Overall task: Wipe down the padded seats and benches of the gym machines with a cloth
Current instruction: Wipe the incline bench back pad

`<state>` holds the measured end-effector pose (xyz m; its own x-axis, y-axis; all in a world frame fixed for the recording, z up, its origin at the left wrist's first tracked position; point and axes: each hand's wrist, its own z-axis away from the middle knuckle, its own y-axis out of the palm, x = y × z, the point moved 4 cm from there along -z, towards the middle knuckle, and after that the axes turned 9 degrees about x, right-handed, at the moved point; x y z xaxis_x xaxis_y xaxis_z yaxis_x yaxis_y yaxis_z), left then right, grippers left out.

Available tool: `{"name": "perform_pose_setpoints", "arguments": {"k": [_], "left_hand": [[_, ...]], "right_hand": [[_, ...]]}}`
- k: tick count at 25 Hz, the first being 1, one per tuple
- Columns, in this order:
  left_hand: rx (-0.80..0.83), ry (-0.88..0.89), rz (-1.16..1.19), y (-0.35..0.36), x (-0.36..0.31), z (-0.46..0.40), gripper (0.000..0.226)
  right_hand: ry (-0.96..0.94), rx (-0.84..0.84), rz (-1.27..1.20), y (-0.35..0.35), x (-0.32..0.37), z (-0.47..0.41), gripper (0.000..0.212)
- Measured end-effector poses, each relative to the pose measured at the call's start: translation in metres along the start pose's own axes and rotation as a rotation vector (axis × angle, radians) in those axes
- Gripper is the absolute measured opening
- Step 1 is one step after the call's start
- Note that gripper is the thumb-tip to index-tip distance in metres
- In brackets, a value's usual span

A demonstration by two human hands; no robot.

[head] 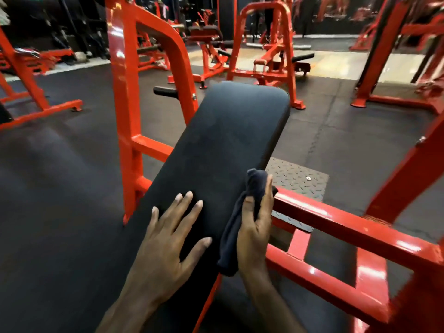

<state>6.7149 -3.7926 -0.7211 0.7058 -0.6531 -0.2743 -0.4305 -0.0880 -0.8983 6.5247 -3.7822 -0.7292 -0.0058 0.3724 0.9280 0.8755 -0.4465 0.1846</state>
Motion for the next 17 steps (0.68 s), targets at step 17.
{"name": "perform_pose_setpoints", "arguments": {"k": [17], "left_hand": [[0.239,0.121,-0.058,-0.027,-0.006,-0.113,0.074]], "right_hand": [[0.125,-0.085,0.182,-0.006,0.038,-0.059,0.059]]}}
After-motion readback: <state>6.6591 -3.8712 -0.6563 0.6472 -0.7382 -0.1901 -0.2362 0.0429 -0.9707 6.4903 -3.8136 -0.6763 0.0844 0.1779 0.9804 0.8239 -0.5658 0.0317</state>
